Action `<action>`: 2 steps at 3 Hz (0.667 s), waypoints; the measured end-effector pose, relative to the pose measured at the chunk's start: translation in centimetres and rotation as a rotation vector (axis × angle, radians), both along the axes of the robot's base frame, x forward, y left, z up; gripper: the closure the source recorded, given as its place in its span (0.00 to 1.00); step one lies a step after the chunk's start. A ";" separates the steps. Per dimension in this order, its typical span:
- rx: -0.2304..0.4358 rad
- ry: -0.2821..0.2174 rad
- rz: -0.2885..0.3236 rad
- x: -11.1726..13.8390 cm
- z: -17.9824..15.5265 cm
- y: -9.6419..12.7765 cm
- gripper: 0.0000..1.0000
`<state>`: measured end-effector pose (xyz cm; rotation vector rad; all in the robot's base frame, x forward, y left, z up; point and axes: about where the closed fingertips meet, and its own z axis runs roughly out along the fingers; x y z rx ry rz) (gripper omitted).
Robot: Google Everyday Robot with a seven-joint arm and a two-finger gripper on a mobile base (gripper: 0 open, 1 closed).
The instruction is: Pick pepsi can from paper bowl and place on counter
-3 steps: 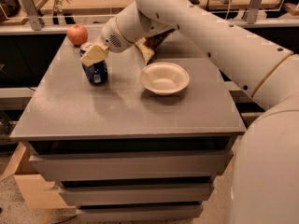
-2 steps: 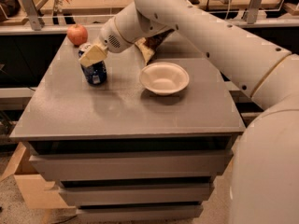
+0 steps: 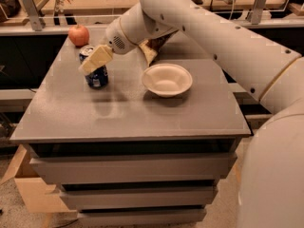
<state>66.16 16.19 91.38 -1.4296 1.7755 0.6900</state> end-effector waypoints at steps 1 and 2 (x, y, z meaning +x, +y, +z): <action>-0.046 -0.007 -0.070 0.3 1.1 -5.0 0.00; -0.095 -0.010 -0.163 1.0 2.2 -11.6 0.00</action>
Offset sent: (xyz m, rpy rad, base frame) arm 0.0184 -0.2083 0.0383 -0.1547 -0.0178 -0.2915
